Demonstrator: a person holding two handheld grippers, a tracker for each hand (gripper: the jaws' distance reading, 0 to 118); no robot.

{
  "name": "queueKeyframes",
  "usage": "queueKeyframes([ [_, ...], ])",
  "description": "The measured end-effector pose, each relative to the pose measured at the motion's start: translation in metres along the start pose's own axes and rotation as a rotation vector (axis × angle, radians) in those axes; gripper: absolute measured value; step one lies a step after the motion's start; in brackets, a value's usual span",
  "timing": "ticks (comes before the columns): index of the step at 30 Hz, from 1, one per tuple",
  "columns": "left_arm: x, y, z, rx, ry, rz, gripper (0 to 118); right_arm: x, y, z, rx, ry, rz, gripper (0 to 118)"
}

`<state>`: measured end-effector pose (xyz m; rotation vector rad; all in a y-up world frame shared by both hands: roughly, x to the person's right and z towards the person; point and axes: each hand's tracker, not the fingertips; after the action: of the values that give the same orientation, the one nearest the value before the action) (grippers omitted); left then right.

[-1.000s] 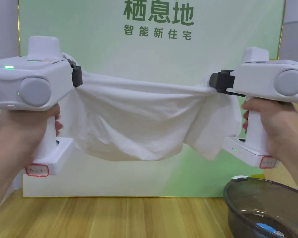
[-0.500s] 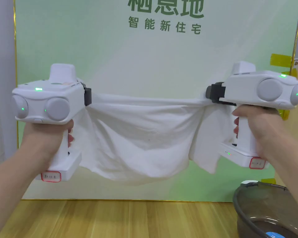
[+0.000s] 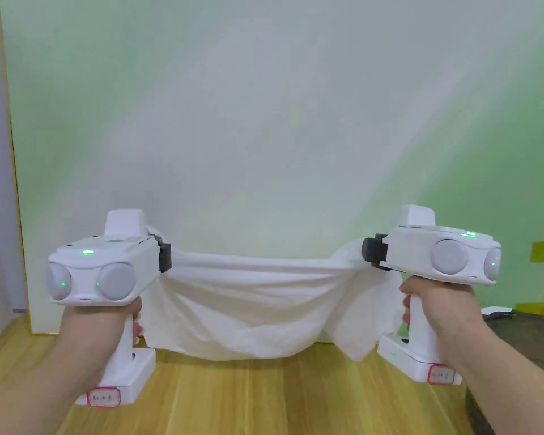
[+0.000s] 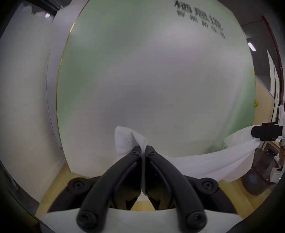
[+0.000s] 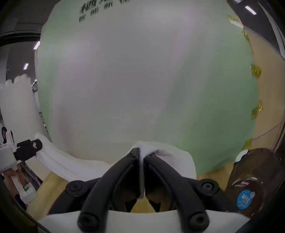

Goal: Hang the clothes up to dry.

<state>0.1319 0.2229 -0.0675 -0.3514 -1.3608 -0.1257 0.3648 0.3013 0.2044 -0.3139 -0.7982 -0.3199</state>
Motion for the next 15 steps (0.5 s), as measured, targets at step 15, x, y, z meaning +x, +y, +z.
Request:
queueKeyframes([
  [15, 0.033, -0.141, 0.113, -0.206, -0.039, 0.074, 4, 0.015, -0.140, 0.060, -0.175, 0.044, -0.015, 4],
])
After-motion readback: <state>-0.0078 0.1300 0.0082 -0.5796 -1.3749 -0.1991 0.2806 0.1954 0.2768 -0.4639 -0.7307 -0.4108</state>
